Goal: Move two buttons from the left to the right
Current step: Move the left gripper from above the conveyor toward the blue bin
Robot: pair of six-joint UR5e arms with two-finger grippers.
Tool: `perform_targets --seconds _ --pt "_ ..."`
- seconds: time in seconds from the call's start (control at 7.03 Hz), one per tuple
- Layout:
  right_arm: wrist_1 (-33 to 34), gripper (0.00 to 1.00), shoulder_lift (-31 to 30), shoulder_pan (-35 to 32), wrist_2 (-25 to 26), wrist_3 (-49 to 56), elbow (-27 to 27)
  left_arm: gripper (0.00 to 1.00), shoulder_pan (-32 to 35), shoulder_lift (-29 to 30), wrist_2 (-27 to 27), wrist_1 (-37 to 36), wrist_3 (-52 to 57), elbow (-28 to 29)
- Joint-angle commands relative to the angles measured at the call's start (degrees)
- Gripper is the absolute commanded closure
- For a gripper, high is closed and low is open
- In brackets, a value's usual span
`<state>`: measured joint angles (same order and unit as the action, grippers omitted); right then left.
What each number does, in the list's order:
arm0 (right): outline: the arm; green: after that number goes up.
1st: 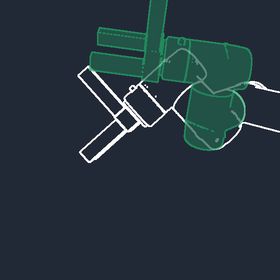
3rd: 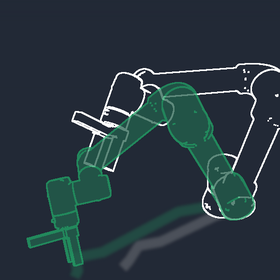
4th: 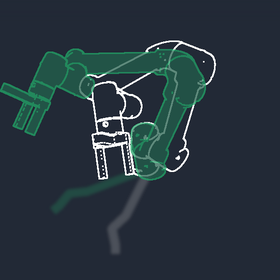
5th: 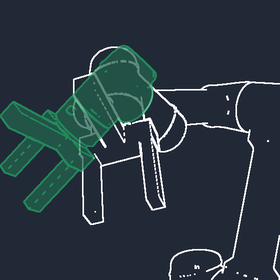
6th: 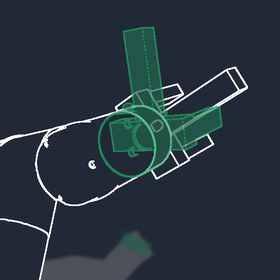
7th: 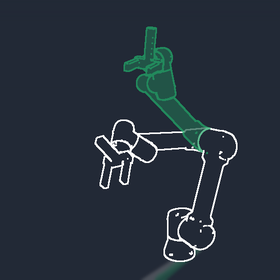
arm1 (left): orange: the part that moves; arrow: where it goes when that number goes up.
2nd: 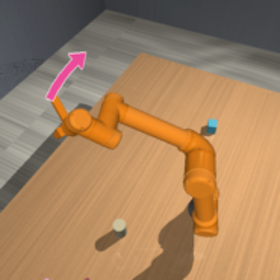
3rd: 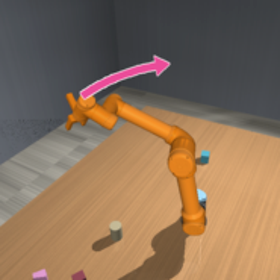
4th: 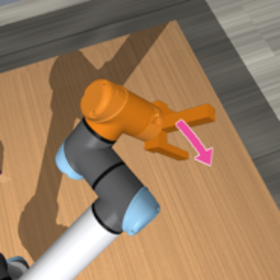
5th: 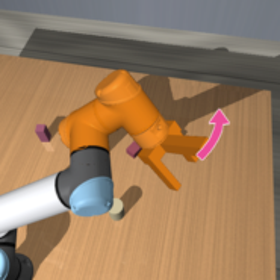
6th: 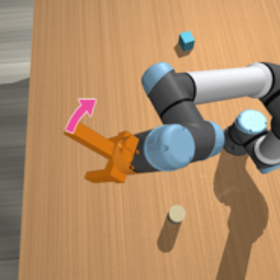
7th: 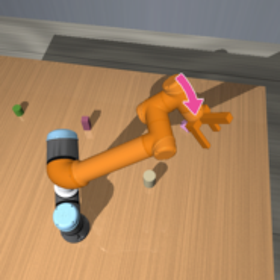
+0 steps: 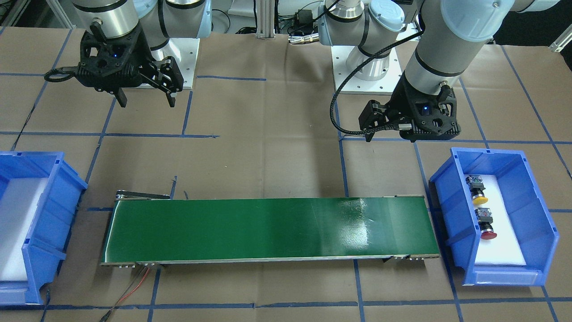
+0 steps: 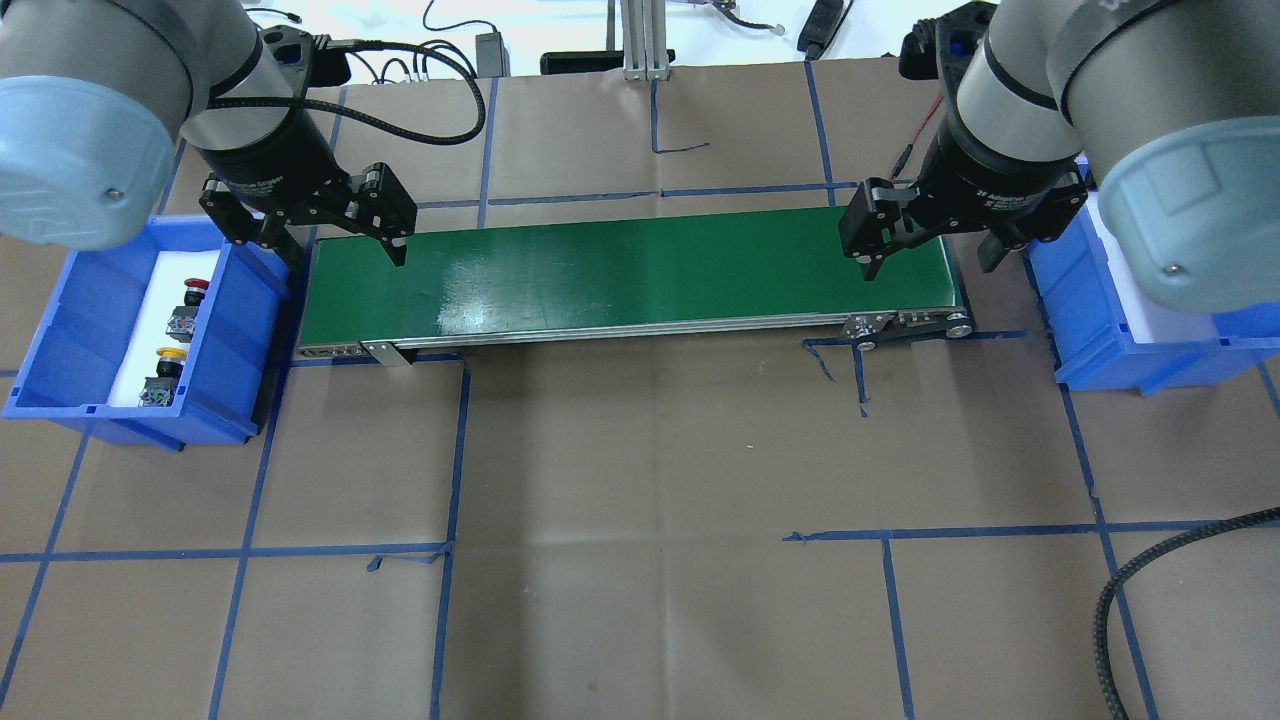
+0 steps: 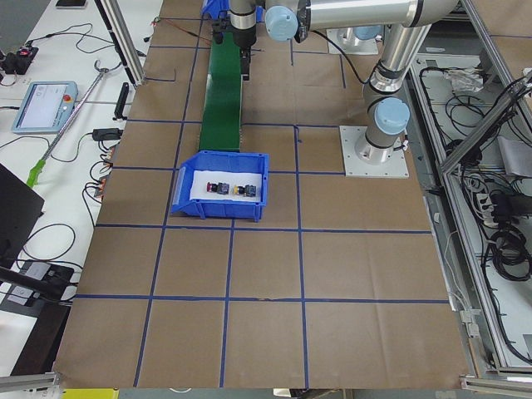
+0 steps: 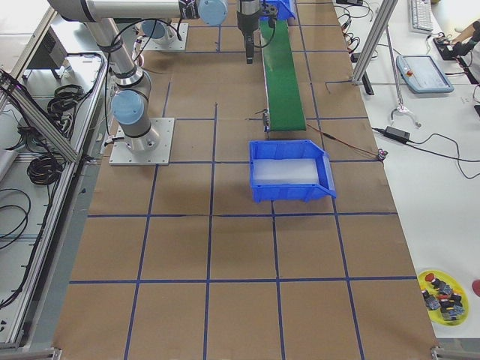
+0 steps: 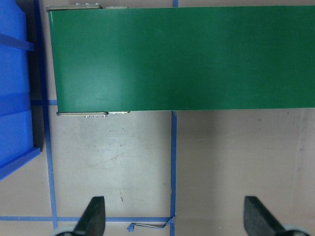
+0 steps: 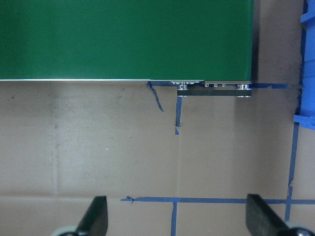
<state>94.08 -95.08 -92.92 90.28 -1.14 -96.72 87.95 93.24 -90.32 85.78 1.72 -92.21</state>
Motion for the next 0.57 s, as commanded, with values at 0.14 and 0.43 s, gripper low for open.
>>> perform_targets --seconds 0.14,0.43 --pt "-0.74 0.00 0.07 0.02 0.07 0.00 0.39 0.00 -5.39 0.10 -0.03 0.00 7.10 0.27" --pt "-0.74 0.00 0.16 -0.06 0.33 0.00 0.66 0.00 -15.91 -0.16 -0.12 0.09 21.42 -0.60"
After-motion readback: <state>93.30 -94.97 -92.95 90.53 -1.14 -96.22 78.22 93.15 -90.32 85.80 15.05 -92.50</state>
